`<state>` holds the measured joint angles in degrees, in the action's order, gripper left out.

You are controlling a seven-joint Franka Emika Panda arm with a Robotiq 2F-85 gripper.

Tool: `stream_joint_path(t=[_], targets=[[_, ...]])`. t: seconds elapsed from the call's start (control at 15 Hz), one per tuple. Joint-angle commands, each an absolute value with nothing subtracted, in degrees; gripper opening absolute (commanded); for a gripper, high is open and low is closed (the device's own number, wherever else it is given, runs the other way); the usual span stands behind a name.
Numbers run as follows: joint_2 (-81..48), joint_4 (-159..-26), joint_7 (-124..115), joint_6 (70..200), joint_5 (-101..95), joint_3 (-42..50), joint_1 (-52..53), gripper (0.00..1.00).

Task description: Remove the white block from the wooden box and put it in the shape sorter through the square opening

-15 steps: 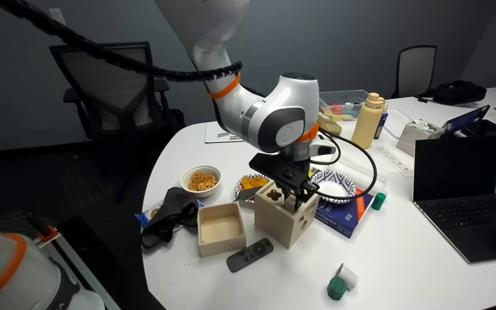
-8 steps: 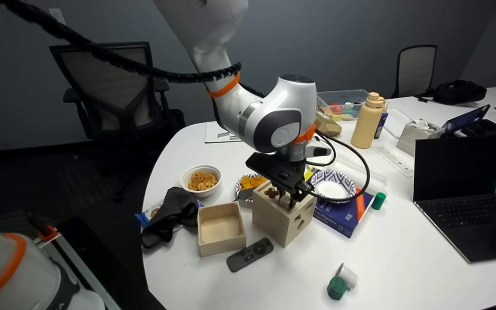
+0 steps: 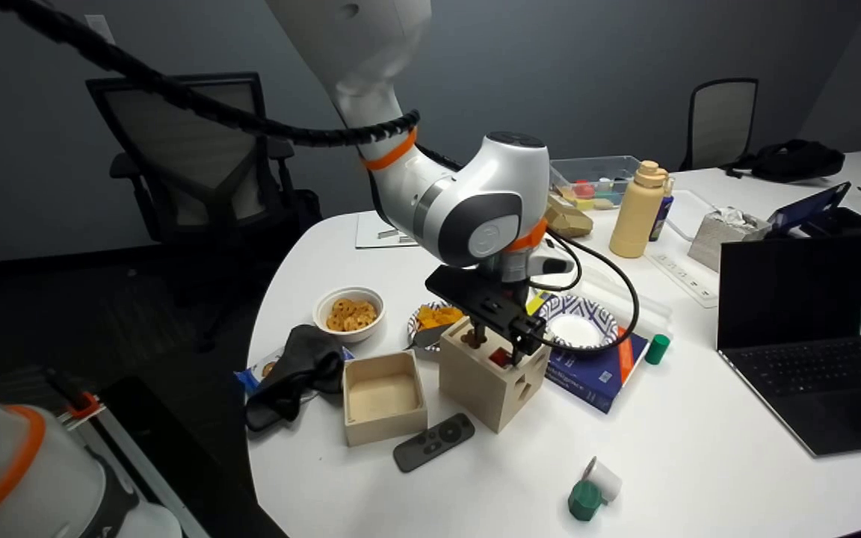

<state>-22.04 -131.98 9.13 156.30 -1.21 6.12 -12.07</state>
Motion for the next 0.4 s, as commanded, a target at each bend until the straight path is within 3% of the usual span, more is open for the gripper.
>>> stream_joint_path(t=[0.0,0.33], targets=[[-21.1,-132.0,9.88,155.93,-0.29,5.66,-12.51,1.0],[-20.03,-132.18,9.68,155.56,-0.92,5.84,-11.94,1.0]])
